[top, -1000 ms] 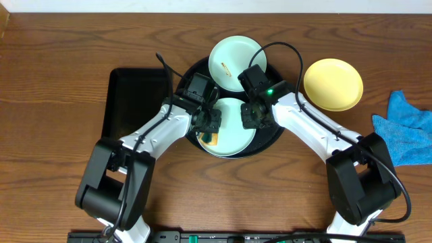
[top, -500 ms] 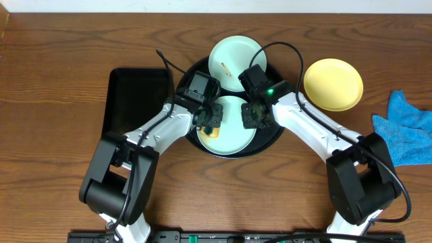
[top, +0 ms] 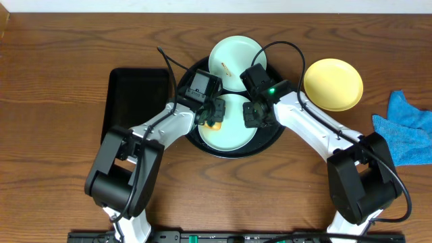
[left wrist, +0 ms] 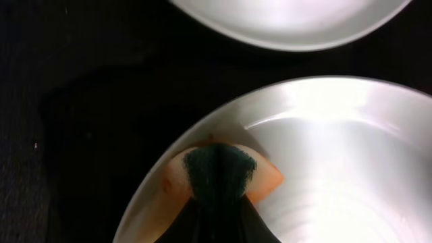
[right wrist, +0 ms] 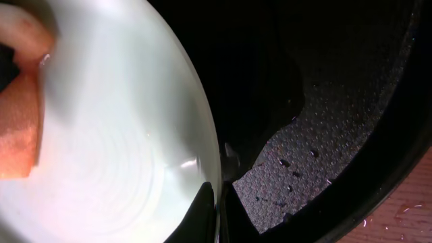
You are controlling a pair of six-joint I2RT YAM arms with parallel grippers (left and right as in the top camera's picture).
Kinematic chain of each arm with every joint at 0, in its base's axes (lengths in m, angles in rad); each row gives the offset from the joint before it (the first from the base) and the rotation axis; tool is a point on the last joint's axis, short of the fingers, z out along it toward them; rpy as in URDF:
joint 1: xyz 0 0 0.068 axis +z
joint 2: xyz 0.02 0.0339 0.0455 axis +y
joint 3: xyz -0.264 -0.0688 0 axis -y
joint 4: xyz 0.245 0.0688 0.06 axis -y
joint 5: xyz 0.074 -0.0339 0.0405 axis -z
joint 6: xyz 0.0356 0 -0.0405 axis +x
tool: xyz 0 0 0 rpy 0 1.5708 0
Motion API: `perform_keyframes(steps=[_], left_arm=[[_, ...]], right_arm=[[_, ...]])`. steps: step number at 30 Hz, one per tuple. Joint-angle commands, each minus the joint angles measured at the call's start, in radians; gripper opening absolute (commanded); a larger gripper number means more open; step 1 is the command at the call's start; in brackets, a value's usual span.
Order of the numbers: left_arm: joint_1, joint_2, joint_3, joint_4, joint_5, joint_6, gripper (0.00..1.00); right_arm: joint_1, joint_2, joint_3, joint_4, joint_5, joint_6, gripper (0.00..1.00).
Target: Clean dirty plates on tray and stack at the side
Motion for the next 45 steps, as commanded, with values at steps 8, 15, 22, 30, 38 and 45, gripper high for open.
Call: perform_keyframes(steps=[8,15,22,30,38,45], left_arm=[[0.000,0.054,-0.012,0.125,-0.016,-0.027,0.12],[0.000,0.043,-0.008,0.233,0.078,-0.056,0.11],[0.005,-0.055,0.024,0.261,0.095,-0.055,0.11],[0.049,-0.207,0.025,0.260,0.043,-0.065,0.08],[0.069,-0.244,0.028,0.068,0.043,-0.094,0.08],[0.216,-0.336,0.050,-0.167,0.044,-0.101,0.08]], right_arm=[[0.000,0.009,-0.002,-0.005,-0.019,0.006,0.01],[0.000,0.009,-0.002,-0.008,-0.019,0.006,0.01],[0.000,0.009,-0.002,-0.007,-0.019,0.006,0.01],[0.000,0.009,-0.002,-0.005,-0.019,0.006,0.01],[0.000,0.008,-0.001,0.013,-0.006,0.005,0.01],[0.001,-0.042,0.053,0.043,0.139,-0.087,0.01]])
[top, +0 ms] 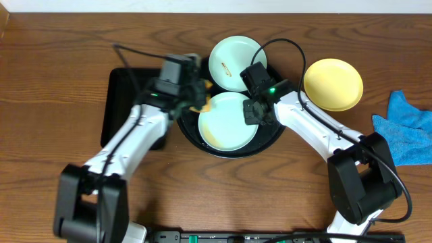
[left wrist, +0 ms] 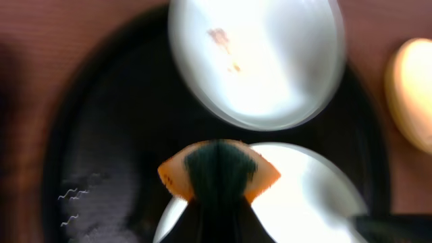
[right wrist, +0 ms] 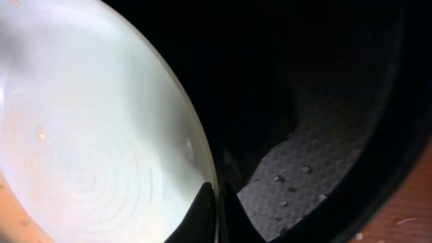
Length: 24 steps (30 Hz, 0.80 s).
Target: Clean dirty plates on tray and stack at the side
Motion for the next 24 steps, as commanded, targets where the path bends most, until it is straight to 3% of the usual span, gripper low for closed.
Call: perform_keyframes(steps=[1,10,16,24], left_arm=[[0.103,-0.089,0.038,-0.082,-0.007,-0.016,0.08],[0.343,-0.120,0.028,-0.342,-0.008,-0.014,0.08],[0.422,-0.050,0.015,-0.367,-0.008,0.063,0.08],[0.436,0.038,0.015,-0.366,-0.008,0.068,0.08]], right_arm=[[0.005,-0.054,0.062,0.008,0.107,-0.092,0.01],[0.071,-0.162,0.122,0.061,0.367,-0.255,0.01],[0.182,-0.207,0.122,0.117,0.657,-0.396,0.01],[0.374,-0.206,0.122,0.216,1.183,-0.498,0.01]])
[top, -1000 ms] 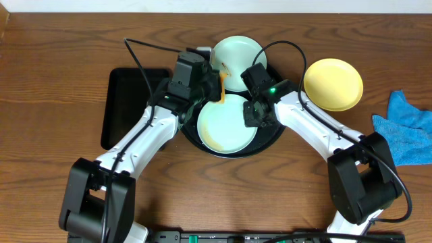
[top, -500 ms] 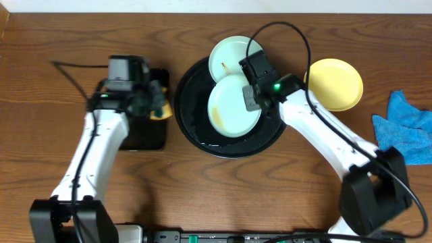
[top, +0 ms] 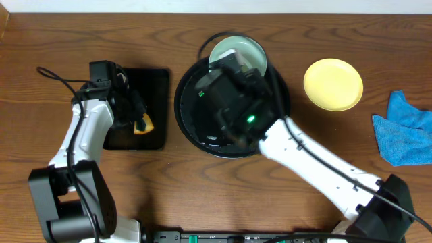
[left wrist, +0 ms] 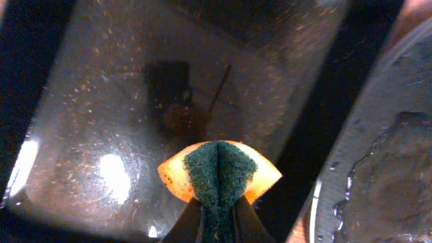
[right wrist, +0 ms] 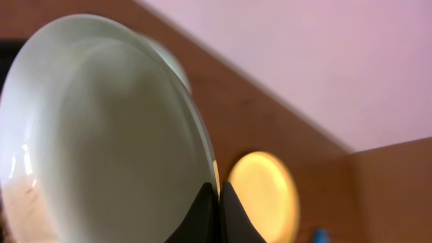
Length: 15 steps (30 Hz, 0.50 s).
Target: Clean dirty plates on tray and stack at the side
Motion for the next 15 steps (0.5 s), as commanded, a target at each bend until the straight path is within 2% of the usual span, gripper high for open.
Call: perform_keyframes(steps=[1,7,15], left_arm=[[0.004,0.008,0.002,-0.002,-0.002,0.024,0.08],[0.004,0.008,0.002,-0.002,-0.002,0.023,0.08],[0.004,0.008,0.002,-0.003,-0.002,0.023,0.08]], right_arm=[[0.069,-0.016,0.017,0.042,0.347,-0.071,0.01],[0.139,-0.016,0.017,0.064,0.460,-0.022,0.01],[0.149,-0.016,0.017,0.066,0.459,0.019,0.01]])
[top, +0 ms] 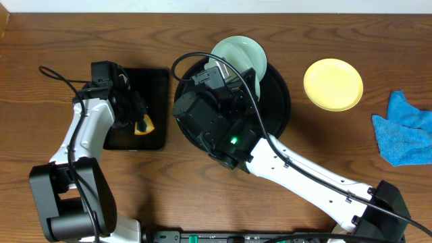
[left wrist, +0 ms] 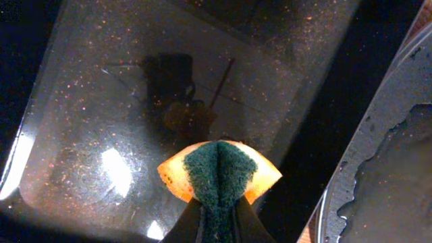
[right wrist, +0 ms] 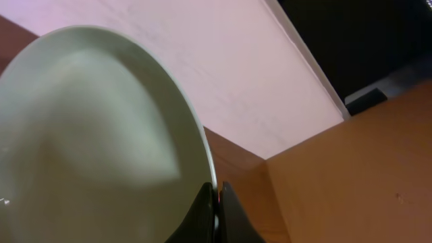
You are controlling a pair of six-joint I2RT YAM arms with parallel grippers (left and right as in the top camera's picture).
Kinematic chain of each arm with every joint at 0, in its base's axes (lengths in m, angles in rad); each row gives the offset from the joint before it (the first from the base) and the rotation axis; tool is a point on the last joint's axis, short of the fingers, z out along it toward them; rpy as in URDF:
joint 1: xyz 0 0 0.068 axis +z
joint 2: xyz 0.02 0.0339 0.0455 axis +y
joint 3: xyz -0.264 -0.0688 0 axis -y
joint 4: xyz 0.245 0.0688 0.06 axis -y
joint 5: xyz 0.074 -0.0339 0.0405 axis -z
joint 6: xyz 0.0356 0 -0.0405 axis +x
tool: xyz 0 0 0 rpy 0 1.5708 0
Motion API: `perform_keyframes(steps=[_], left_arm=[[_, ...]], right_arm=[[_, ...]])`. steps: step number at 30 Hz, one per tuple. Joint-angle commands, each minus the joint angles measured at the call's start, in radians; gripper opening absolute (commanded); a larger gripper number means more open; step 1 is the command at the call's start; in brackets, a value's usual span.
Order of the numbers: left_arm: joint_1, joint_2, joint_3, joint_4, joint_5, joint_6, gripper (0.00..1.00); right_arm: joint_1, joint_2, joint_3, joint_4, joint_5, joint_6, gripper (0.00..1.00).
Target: Clean dirty plates on tray and stack at the side
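Observation:
My right gripper (right wrist: 217, 197) is shut on the rim of a pale green plate (right wrist: 101, 142), held up on edge against a pale wall. In the overhead view the raised right arm (top: 219, 125) covers much of the round black tray (top: 278, 101). Pale green plate surface (top: 237, 52) shows at the tray's far edge, and I cannot tell the held plate from the one lying there. My left gripper (left wrist: 217, 202) is shut on a folded orange and green sponge (left wrist: 219, 170), low over the wet black rectangular tray (left wrist: 121, 101).
A yellow plate (top: 333, 84) lies on the wooden table to the right of the round tray. A blue cloth (top: 408, 128) lies at the right edge. The round tray's wet rim (left wrist: 385, 169) shows to the right of the sponge.
The right wrist has tipped the plate further up: behind it is wall now, where table and yellow plate showed before. The left gripper with the sponge has barely moved.
First the sponge in my left gripper lay on the near plate in the round tray while the right gripper held that plate's rim. Then the sponge was off the plate. Later it was over the rectangular tray and the plate was lifted; now it stands higher.

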Motion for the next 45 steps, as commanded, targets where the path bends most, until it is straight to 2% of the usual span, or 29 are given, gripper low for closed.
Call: perform_keyframes(steps=[1,6,10,13,17,20,25,29,32,37,41,45], left_arm=[[0.004,-0.005,0.002,-0.002,-0.002,0.020,0.08],[0.004,-0.005,0.002,-0.002,-0.002,0.020,0.08],[0.004,-0.005,0.002,-0.002,-0.002,0.020,0.08],[0.004,-0.005,0.002,-0.002,-0.002,0.020,0.08],[0.004,-0.005,0.002,-0.006,-0.002,0.020,0.08],[0.004,-0.005,0.002,-0.010,-0.002,0.020,0.08],[0.004,-0.005,0.002,-0.009,-0.002,0.020,0.08],[0.004,-0.005,0.002,-0.009,-0.002,0.020,0.08],[0.004,-0.005,0.002,-0.009,-0.002,0.020,0.08],[0.004,-0.005,0.002,-0.010,-0.002,0.020,0.08],[0.004,-0.005,0.002,-0.010,-0.002,0.020,0.08],[0.004,-0.005,0.002,-0.009,-0.002,0.020,0.08]], right_arm=[[0.007,-0.016,0.017,0.005,0.057,0.043,0.01],[0.007,-0.016,0.017,0.008,0.043,0.054,0.01],[0.004,-0.016,0.017,0.010,-0.044,0.054,0.01],[-0.026,-0.017,0.017,-0.001,-0.272,0.054,0.01],[-0.118,-0.017,0.017,-0.048,-0.591,0.146,0.01],[-0.238,-0.017,0.017,-0.087,-0.813,0.224,0.01],[-0.499,-0.017,0.017,-0.122,-1.222,0.245,0.01],[-0.739,-0.017,0.017,-0.126,-1.404,0.244,0.01],[-0.910,-0.017,0.017,-0.129,-1.484,0.243,0.01],[-1.148,-0.006,0.015,-0.140,-1.490,0.224,0.01],[-1.276,0.023,0.014,-0.140,-1.490,0.192,0.01],[-1.337,0.073,0.014,-0.139,-1.495,0.154,0.01]])
